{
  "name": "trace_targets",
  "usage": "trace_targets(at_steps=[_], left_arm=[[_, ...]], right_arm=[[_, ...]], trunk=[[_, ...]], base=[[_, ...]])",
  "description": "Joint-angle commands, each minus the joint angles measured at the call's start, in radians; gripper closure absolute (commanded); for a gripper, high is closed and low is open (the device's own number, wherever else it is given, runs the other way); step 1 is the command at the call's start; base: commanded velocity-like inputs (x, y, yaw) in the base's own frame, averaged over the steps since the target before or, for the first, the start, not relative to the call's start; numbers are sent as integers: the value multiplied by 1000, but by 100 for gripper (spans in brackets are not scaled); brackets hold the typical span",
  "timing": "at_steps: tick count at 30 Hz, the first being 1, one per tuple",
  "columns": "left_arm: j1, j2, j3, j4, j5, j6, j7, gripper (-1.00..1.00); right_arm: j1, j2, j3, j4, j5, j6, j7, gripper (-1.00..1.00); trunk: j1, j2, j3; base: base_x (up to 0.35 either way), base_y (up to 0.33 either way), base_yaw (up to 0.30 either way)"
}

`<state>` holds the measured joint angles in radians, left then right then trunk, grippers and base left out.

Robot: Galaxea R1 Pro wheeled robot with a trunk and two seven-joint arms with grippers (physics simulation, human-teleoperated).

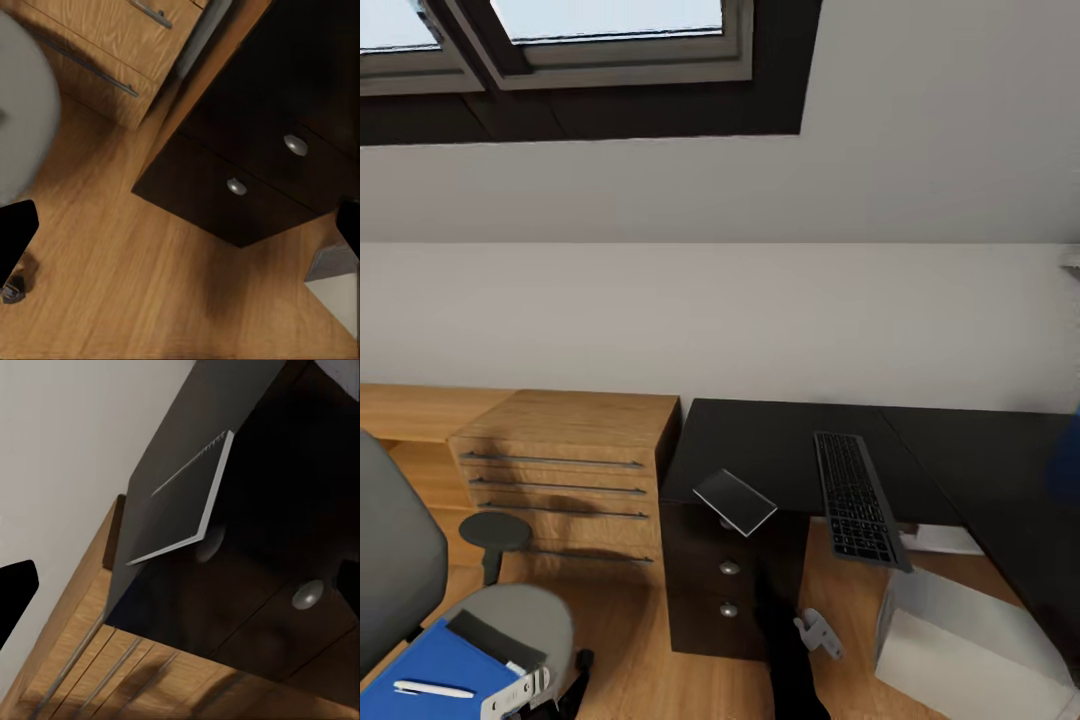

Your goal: In the bedroom, organize the workspace by keeping the computer under the desk, ensuring the monitor is on the desk, placing the keyboard on the desk next to the monitor, placing the mouse on the desk next to the keyboard, moving the folder from the swivel chair onto the desk next to the mouse, stacking the notebook on top of the folder with the pen on top of the notebook, and positioning the swivel chair next to the desk.

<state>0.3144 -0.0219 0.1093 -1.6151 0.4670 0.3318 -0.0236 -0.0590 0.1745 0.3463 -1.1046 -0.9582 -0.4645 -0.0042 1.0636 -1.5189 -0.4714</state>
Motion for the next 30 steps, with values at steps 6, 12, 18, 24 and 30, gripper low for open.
trace_targets(at_steps=[6, 12, 18, 24, 30], left_arm=[[0, -1, 3, -2, 9, 7, -2, -100], [0, -1, 2, -1, 7, 8, -2, -100], [0, -2, -20, 23, 3, 10, -1, -100], [0, -1, -37, 113, -1, 4, -1, -100], [0, -1, -47, 258, -89, 2, 0, -100]], right_arm=[[-1, 0, 2, 1, -7, -5, 0, -100], [-1, 0, 1, 2, -7, -5, 0, -100], [-1, 0, 0, 20, -5, -5, -2, -100], [-1, 0, -5, 89, 0, -7, 0, -100], [-1, 0, -9, 238, 10, -9, 2, -100]], trunk=[[-1, -1, -1], [-1, -1, -1], [-1, -1, -1], [-20, 34, 15], [-43, 76, 34]], base=[[-294, -202, 0], [-257, -239, 0], [-109, -204, 0], [-15, -35, 0], [-2, -6, 0]])
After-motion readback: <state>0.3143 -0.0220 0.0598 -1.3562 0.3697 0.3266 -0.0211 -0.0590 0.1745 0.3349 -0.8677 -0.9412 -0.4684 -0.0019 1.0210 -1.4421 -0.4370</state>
